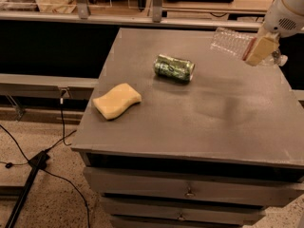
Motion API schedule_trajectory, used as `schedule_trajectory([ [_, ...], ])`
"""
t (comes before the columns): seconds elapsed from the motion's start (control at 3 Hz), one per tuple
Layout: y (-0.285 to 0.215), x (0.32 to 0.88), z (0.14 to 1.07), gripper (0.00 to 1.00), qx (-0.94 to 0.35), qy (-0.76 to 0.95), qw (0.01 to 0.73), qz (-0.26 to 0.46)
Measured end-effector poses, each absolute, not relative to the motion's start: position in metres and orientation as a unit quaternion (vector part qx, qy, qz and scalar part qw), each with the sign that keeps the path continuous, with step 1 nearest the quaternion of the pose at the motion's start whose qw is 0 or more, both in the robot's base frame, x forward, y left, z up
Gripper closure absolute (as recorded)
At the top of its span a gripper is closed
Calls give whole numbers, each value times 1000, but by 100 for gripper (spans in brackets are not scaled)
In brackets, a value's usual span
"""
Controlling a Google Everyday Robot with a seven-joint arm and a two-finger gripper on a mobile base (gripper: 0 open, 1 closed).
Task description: Move water bottle near sponge
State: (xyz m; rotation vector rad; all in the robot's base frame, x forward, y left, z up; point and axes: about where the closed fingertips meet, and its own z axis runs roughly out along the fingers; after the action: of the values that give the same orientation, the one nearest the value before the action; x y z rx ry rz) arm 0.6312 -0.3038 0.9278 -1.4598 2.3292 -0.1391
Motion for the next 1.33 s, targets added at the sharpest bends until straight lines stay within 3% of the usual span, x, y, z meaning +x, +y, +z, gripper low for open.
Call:
schedule_trajectory([
  [0.67,-293,599,929,100,-524,828,198,-24],
  [1.0,-275,532,950,100,-537,823,180,-37],
  [1.33,-265,501,943,100,-548,821,157,-39],
])
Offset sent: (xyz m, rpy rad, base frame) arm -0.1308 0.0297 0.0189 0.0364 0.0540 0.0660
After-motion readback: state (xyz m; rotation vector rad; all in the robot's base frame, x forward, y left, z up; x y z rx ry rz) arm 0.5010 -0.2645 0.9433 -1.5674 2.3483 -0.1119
